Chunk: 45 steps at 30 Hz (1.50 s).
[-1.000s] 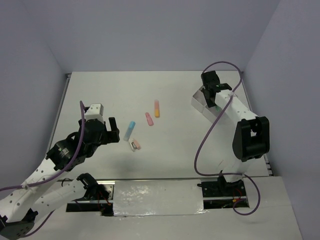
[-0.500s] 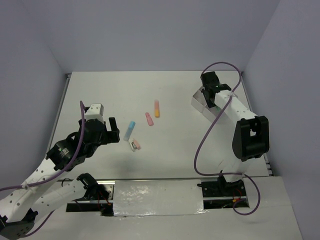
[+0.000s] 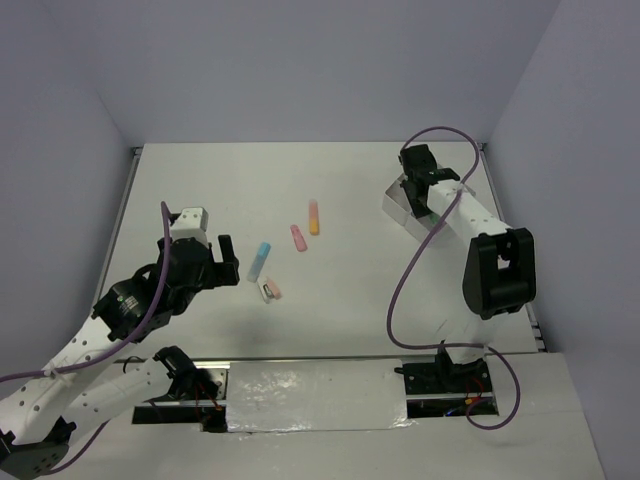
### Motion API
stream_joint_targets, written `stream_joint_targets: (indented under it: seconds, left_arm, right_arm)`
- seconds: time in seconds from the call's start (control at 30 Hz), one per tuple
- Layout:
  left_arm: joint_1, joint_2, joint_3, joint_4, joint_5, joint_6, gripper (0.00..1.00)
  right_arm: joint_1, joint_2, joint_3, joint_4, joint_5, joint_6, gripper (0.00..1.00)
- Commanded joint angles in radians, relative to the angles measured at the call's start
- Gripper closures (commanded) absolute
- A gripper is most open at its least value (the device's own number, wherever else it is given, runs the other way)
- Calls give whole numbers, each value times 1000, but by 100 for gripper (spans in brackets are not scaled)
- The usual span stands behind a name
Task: Sort the stationery into containers
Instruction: Place the stationery in the storage box.
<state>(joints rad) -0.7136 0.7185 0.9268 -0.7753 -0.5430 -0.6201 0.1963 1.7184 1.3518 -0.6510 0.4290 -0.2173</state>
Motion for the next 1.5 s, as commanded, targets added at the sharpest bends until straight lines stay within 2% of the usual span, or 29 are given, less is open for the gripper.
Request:
stream_joint_targets:
  seconds: [0.0, 0.17, 0.37, 0.7, 1.47]
  left_arm:
    - [5, -2, 1, 47, 8, 25, 0]
    - [5, 1, 1, 47, 8, 25, 1]
    - [3, -2, 1, 47, 8, 25, 1]
    - [3, 6, 1, 47, 9, 26, 1]
    - [5, 4, 0, 47, 9, 25, 1]
  right_arm:
    - [-1, 23, 4, -2, -4, 10, 90]
    - [-1, 6, 3, -1, -25, 18, 97]
    - [-1, 13, 9, -30, -24, 7, 98]
    - [-1, 32, 4, -35, -15, 4, 84]
    - [-5, 44, 9, -32, 11, 15, 77]
